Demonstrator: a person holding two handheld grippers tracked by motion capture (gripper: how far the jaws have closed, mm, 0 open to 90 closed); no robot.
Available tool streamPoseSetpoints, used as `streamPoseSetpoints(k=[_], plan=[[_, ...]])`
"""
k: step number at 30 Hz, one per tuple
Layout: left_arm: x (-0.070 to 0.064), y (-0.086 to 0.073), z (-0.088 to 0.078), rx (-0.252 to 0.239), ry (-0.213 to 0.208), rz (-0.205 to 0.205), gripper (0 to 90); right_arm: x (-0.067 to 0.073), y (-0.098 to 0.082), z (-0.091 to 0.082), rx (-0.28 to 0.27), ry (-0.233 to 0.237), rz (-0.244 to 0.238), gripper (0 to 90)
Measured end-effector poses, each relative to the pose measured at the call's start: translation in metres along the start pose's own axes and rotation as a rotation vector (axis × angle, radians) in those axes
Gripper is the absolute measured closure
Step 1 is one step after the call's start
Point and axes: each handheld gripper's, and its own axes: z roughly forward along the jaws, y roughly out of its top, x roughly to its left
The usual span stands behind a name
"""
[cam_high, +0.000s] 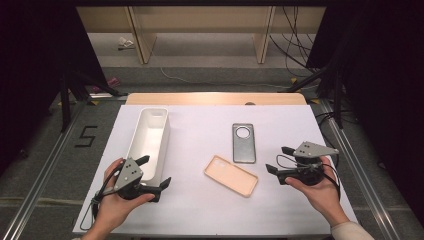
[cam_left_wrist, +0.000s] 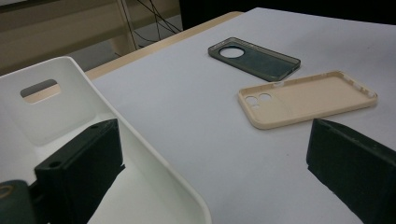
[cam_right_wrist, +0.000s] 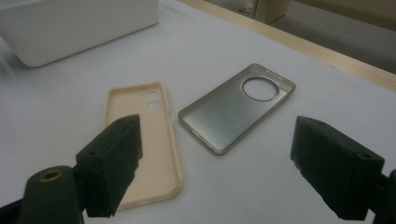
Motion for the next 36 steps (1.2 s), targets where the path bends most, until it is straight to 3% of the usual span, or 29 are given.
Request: streamPoseSetpoints(k=[15,20,23,24,25,29,36], plan=[[-0.001,0.000,-0.001,-0.005,-0.007,-0.001,3.5,-0.007,0.014,0.019,0.022,-0.004,-0.019,17.4],[-0.001,0.001,-0.001,-0.006,-0.008,-0.002,3.6,-0.008,0.019,0.023,0.050,-0.008,-0.060,19.7],[-0.002,0.001,-0.001,-0.007,-0.008,-0.002,3.7,-0.011,0.026,0.033,0.121,-0.017,-0.166,23.8],[-0.002,0.001,-0.001,-0.007,-0.008,-0.002,3.7,-0.011,0.026,0.033,0.121,-0.017,-0.166,23.8],[-0.002,0.001,-0.001,-0.007,-0.008,-0.003,3.7,-0.011,0.029,0.037,0.146,-0.016,-0.195,24.7],[-0.001,0.000,-0.001,-0.008,-0.009,-0.005,3.8,-0.011,0.040,0.065,0.292,0.015,-0.303,23.9],[-0.001,0.000,-0.001,-0.013,-0.014,-0.010,3.9,-0.004,0.049,0.105,0.468,0.060,-0.446,25.0]])
